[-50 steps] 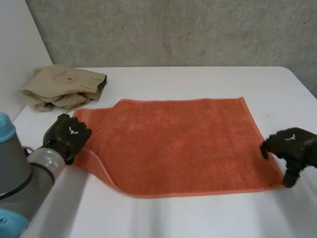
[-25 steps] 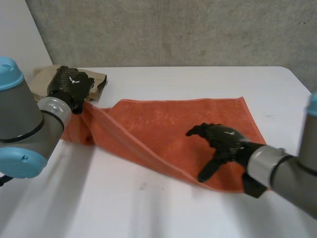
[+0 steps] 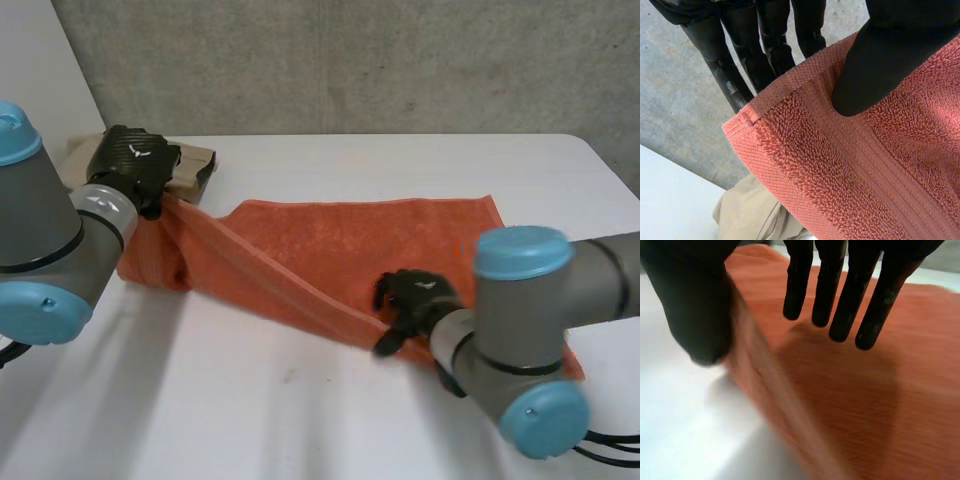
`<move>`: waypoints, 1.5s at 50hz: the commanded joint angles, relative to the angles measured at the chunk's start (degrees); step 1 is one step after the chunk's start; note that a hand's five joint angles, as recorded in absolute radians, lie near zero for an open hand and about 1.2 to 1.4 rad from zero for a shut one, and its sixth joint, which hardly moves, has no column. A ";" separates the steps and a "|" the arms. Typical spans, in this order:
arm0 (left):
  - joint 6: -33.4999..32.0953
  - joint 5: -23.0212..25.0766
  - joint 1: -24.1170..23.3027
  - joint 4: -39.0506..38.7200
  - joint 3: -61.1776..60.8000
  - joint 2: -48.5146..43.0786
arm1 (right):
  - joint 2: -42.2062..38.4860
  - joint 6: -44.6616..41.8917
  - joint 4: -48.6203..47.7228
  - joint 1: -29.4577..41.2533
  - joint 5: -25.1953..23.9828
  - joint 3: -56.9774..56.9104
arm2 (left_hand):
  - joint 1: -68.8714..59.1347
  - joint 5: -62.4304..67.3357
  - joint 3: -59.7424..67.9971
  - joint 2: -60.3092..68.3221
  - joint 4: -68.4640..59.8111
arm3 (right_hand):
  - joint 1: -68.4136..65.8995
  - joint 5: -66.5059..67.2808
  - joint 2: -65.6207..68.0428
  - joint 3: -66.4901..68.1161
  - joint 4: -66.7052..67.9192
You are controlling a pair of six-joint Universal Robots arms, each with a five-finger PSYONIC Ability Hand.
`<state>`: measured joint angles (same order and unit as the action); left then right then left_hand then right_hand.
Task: Fold the laundry.
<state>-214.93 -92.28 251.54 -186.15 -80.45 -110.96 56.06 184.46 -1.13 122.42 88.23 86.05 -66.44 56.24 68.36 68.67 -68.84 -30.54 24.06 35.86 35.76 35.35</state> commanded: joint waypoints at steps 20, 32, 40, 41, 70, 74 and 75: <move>0.03 -0.01 3.61 0.09 -2.34 0.04 | 10.65 -27.84 -2.91 -33.21 -12.74 19.07 | -13.56 13.76 11.64 11.33 -11.16 | -21.42 17.91 16.10 16.20 16.61; 0.03 -0.01 4.05 0.18 -2.43 -0.05 | 13.02 -27.92 0.34 -33.38 -16.69 20.74 | -13.56 13.76 11.64 11.33 -11.16 | -18.40 14.88 13.08 13.18 13.59; 0.03 -0.10 4.66 0.18 -2.51 -0.31 | 12.84 -28.01 -0.10 -33.56 -18.54 21.27 | -13.56 13.76 11.64 11.33 -11.16 | -32.13 28.61 26.81 26.91 27.31; 0.03 -0.01 4.66 0.18 -2.60 -0.31 | 12.76 -28.01 -0.45 -33.73 -18.45 21.18 | -13.56 13.76 11.64 11.33 -11.16 | -49.28 45.77 43.96 44.07 44.47; -19.21 1.31 3.78 17.67 -37.31 18.67 | 28.22 -83.56 43.76 -48.94 -21.08 19.69 | -13.56 13.76 11.64 11.33 -11.16 | -49.46 45.94 44.14 44.24 44.65; -21.15 2.45 4.05 16.00 -38.11 18.85 | 28.23 -81.55 41.39 -49.03 -21.70 18.20 | -13.56 13.76 11.64 11.33 -11.16 | -49.46 45.94 44.14 44.24 44.65; -21.06 3.24 3.96 14.43 -37.33 18.24 | 28.05 -80.67 40.25 -48.85 -21.70 17.93 | -13.56 13.76 11.64 11.33 -11.16 | -49.46 45.94 44.14 44.24 44.65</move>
<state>-232.77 -90.86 255.49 -168.89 -116.69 -92.67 84.02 101.97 41.51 73.82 67.34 105.75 -66.44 56.24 68.38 68.69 -68.84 -55.29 56.02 66.98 67.70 68.12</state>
